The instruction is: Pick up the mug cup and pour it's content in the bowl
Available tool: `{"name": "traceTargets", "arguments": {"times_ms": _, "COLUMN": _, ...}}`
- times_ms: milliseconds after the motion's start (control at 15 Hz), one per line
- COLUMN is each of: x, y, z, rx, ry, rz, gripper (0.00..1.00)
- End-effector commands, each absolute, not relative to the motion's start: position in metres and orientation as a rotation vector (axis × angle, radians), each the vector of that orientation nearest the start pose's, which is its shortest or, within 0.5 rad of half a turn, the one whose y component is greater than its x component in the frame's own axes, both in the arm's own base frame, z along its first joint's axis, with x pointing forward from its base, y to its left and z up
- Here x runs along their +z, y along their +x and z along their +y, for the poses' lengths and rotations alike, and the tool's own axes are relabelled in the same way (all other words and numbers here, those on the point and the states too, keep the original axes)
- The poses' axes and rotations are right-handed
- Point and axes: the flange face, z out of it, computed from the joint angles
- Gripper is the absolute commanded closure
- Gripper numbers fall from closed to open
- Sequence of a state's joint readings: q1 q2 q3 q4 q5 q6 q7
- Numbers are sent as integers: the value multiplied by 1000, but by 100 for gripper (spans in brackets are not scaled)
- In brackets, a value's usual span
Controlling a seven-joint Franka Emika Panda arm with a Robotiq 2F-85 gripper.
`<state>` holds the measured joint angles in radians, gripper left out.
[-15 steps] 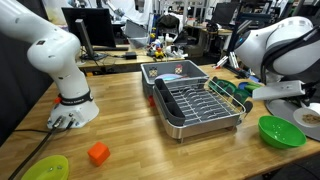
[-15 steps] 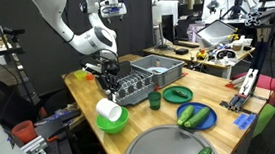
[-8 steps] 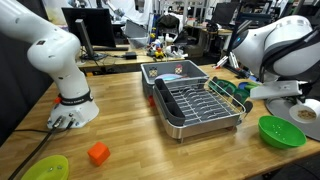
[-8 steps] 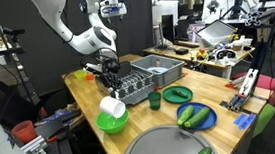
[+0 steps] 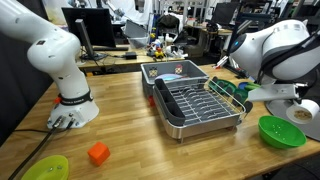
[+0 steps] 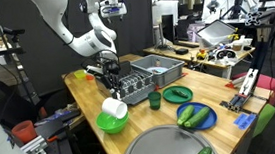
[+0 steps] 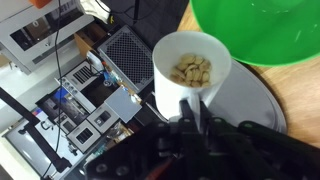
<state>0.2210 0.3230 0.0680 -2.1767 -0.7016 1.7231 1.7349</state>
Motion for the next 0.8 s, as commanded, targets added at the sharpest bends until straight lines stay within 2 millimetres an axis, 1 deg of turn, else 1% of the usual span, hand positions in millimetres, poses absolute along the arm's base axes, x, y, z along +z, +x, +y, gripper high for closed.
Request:
{"name": "traceTargets", "arguments": {"times_ms": 0, "x": 222, "y": 477, "z": 81, "rx": 131, "ry": 1911, "rz": -1095, "gripper": 91}}
{"name": "traceTargets", "arguments": {"times_ms": 533, "x": 222, "y": 478, "z": 81, "rx": 133, "ry": 1912, "rz": -1096, "gripper": 91}}
{"name": "traceTargets", "arguments": {"times_ms": 600, "x": 222, "y": 478, "z": 81, "rx": 133, "ry": 1912, "rz": -1096, "gripper": 98}}
{"name": "traceTargets", "arguments": {"times_ms": 733, "x": 219, "y": 478, "z": 83, "rx": 147, "ry": 1897, "rz": -1096, "gripper": 98}}
